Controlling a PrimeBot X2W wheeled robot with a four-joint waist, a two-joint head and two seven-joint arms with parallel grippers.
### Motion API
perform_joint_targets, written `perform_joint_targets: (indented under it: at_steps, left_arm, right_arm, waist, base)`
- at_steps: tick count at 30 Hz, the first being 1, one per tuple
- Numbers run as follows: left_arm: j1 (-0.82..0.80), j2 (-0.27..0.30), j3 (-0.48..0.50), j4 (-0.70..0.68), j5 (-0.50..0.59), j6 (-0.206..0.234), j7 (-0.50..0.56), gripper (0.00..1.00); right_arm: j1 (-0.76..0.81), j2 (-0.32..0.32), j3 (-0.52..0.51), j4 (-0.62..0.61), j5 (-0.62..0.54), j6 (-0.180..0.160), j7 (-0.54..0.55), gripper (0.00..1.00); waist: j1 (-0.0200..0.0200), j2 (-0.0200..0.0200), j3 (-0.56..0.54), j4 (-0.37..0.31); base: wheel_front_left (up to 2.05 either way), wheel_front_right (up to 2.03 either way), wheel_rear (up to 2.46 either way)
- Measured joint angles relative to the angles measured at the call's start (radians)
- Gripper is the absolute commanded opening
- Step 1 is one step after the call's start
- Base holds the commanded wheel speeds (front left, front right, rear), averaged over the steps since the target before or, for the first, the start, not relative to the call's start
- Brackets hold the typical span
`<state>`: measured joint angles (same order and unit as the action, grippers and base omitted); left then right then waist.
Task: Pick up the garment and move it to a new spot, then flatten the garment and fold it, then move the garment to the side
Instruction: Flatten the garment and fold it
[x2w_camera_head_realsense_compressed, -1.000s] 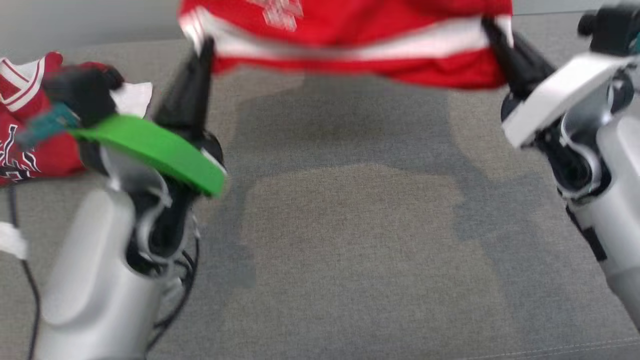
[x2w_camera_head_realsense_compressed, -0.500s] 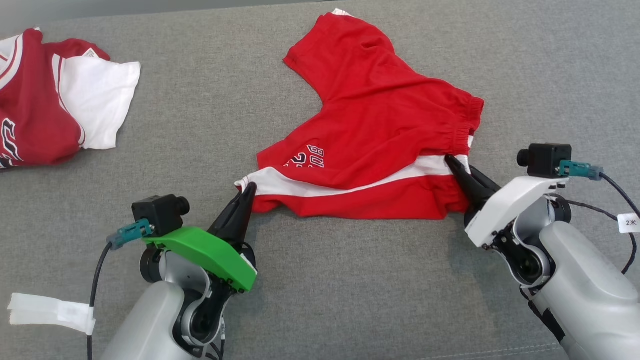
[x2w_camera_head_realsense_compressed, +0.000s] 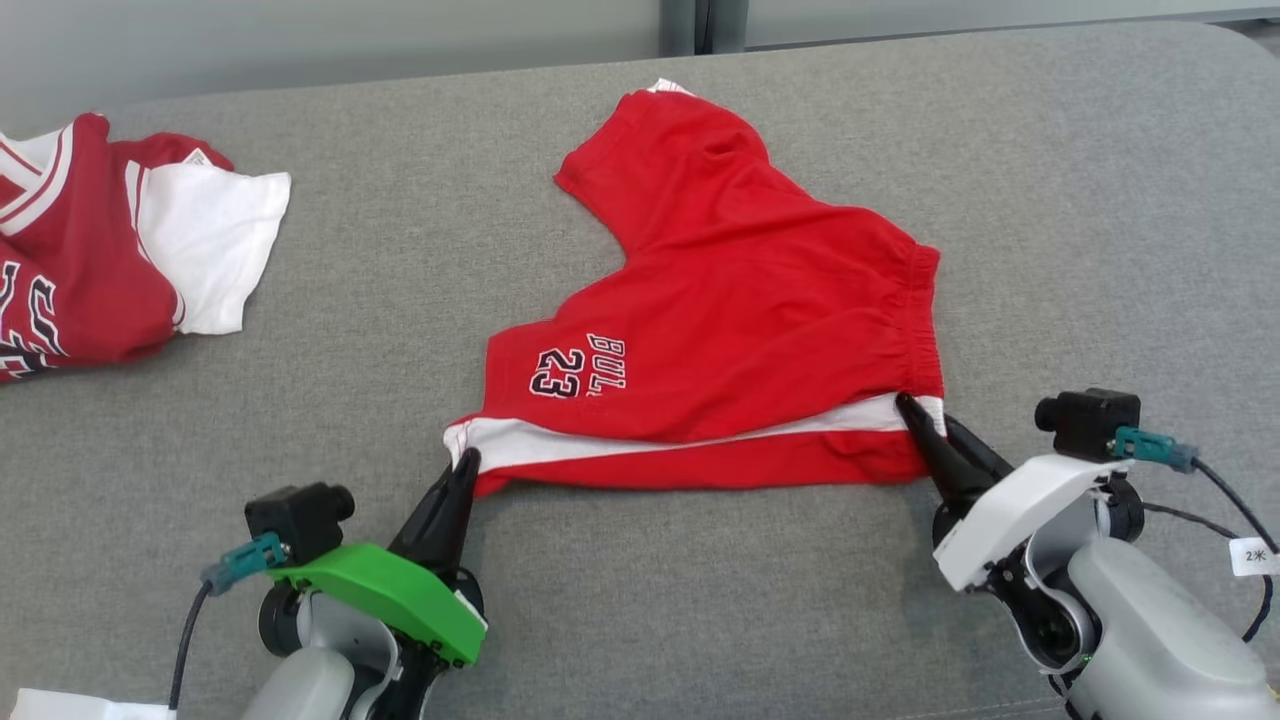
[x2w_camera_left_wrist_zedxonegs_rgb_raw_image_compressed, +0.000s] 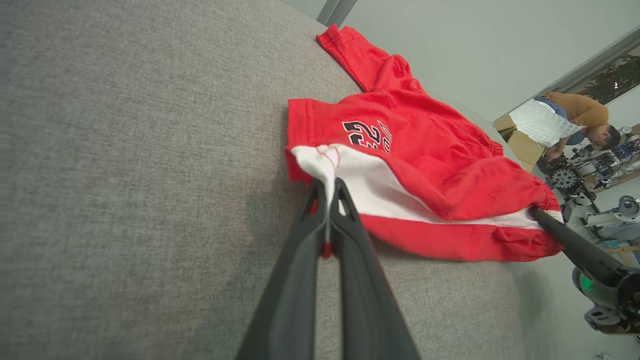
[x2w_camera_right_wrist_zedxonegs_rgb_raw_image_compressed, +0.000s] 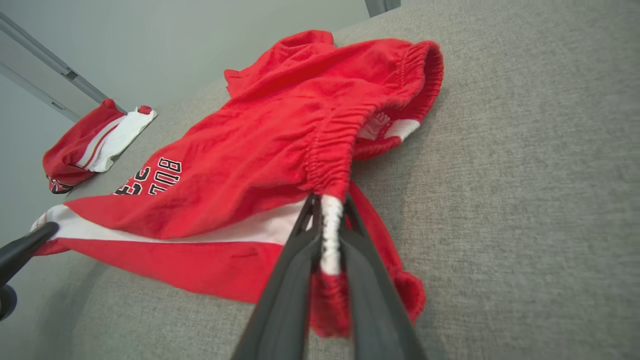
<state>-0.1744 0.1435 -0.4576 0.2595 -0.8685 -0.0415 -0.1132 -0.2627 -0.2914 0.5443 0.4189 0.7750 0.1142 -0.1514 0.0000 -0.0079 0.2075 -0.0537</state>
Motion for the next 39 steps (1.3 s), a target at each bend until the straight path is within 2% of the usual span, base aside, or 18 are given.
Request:
perform_joint_targets:
  at_steps: [1, 2, 3, 14, 24, 25, 28, 30, 33, 38, 39]
  left_arm:
    - [0.008, 0.0, -0.001, 0.006, 0.006, -0.002, -0.007, 0.0]
    - [0.014, 0.0, -0.004, 0.014, 0.009, -0.002, -0.012, 0.0]
    - [0.018, 0.0, -0.006, 0.022, 0.011, -0.002, -0.013, 0.0]
    - [0.031, -0.011, -0.029, 0.055, 0.012, -0.011, -0.037, 0.0]
    - [0.031, -0.027, -0.03, 0.075, 0.012, -0.013, -0.048, 0.0]
    - [0.031, -0.029, -0.031, 0.077, 0.012, -0.017, -0.048, 0.0]
    - [0.03, -0.03, -0.033, 0.085, 0.013, -0.021, -0.048, 0.0]
    - [0.03, -0.03, -0.035, 0.09, 0.014, -0.021, -0.05, 0.0]
    - [0.03, -0.031, -0.035, 0.098, 0.014, -0.029, -0.055, 0.0]
    - [0.03, -0.031, -0.031, 0.117, 0.014, -0.03, -0.065, 0.0]
    - [0.03, -0.031, -0.031, 0.118, 0.014, -0.03, -0.065, 0.0]
  right_arm:
    - [0.004, -0.001, 0.012, 0.002, -0.011, 0.0, -0.007, 0.42]
    - [0.008, 0.0, 0.02, 0.005, -0.019, 0.0, -0.013, 0.62]
    - [0.01, -0.001, 0.03, 0.009, -0.027, 0.0, -0.017, 1.0]
    - [0.014, -0.062, 0.121, 0.012, -0.16, 0.009, -0.051, 1.0]
    - [-0.017, -0.052, 0.136, 0.022, -0.158, 0.009, -0.056, 1.0]
    - [-0.024, -0.052, 0.135, 0.028, -0.155, 0.009, -0.056, 0.96]
    - [-0.044, -0.054, 0.137, 0.044, -0.151, 0.009, -0.056, 0.73]
    - [-0.053, -0.054, 0.142, 0.052, -0.15, 0.009, -0.053, 0.49]
    - [-0.058, -0.054, 0.163, 0.057, -0.146, 0.009, -0.037, 0.37]
    - [-0.059, -0.052, 0.192, 0.061, -0.112, 0.009, -0.021, 0.25]
    - [-0.06, -0.052, 0.198, 0.061, -0.109, 0.009, -0.014, 0.19]
  waist:
    - [0.0, 0.0, -0.005, -0.003]
    - [0.0, 0.0, -0.01, -0.006]
    - [0.0, 0.0, -0.015, -0.01]
    - [0.0, 0.0, -0.046, -0.04]
    - [0.0, 0.0, -0.04, -0.039]
    - [0.0, 0.0, -0.039, -0.036]
    - [0.0, 0.0, -0.034, -0.026]
    - [0.0, 0.0, -0.032, -0.018]
    - [0.0, 0.0, -0.031, -0.005]
    - [0.0, 0.0, -0.034, 0.006]
    - [0.0, 0.0, -0.035, 0.006]
  base:
    - [0.0, 0.0, 0.0]
    - [0.0, 0.0, 0.0]
    - [0.0, 0.0, 0.0]
    - [0.0, 0.0, 0.0]
    - [0.0, 0.0, 0.0]
    - [0.0, 0.0, 0.0]
    - [0.0, 0.0, 0.0]
    - [0.0, 0.0, 0.0]
    - [0.0, 0.0, 0.0]
    - [0.0, 0.0, 0.0]
    - [0.0, 0.0, 0.0]
